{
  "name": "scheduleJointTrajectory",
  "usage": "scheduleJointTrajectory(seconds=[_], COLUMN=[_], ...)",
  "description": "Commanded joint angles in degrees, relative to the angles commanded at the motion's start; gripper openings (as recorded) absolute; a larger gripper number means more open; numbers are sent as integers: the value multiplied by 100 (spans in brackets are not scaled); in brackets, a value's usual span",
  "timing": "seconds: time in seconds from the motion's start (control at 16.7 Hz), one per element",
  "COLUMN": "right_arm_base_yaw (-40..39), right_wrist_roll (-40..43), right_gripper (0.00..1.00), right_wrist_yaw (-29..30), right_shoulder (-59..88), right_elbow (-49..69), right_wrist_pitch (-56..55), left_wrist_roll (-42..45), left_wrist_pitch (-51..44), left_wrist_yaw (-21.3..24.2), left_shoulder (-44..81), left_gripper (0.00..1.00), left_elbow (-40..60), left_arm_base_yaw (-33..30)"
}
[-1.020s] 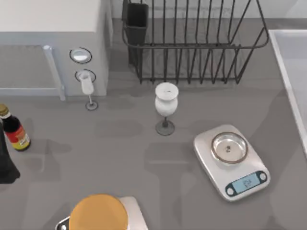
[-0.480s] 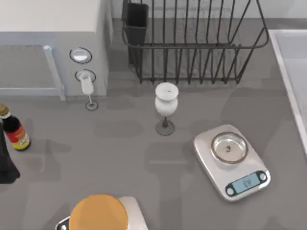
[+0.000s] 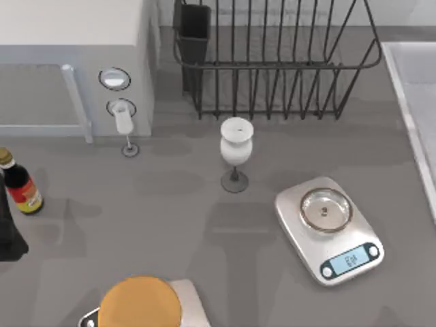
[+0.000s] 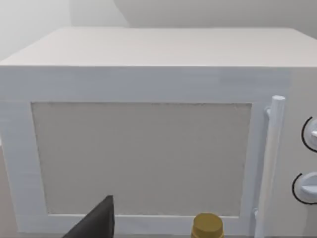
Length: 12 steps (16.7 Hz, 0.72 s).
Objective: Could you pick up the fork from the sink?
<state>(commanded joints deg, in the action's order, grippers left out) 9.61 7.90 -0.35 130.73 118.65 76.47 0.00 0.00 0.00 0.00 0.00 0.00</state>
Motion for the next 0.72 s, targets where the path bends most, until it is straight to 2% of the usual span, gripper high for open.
scheduleJointTrajectory(seconds=[0.36,0.54,0.72], right_arm_base_yaw=[-2251,-2762,-2810], right_wrist_roll=[-2182,-2687,-2735], right_gripper=[0,0,0], right_wrist_yaw=[32,42,43], right_shoulder=[-1134,-1517,-1562], right_elbow=[-756,-1019,-1052], right_wrist_pitch=[501,643,655], left_wrist_roll=[0,0,0], left_wrist_pitch=[0,0,0], left_wrist_yaw=[0,0,0], left_shoulder=[0,0,0], left_gripper=[100,100,100], left_elbow=[0,0,0], left_arm_base_yaw=[0,0,0])
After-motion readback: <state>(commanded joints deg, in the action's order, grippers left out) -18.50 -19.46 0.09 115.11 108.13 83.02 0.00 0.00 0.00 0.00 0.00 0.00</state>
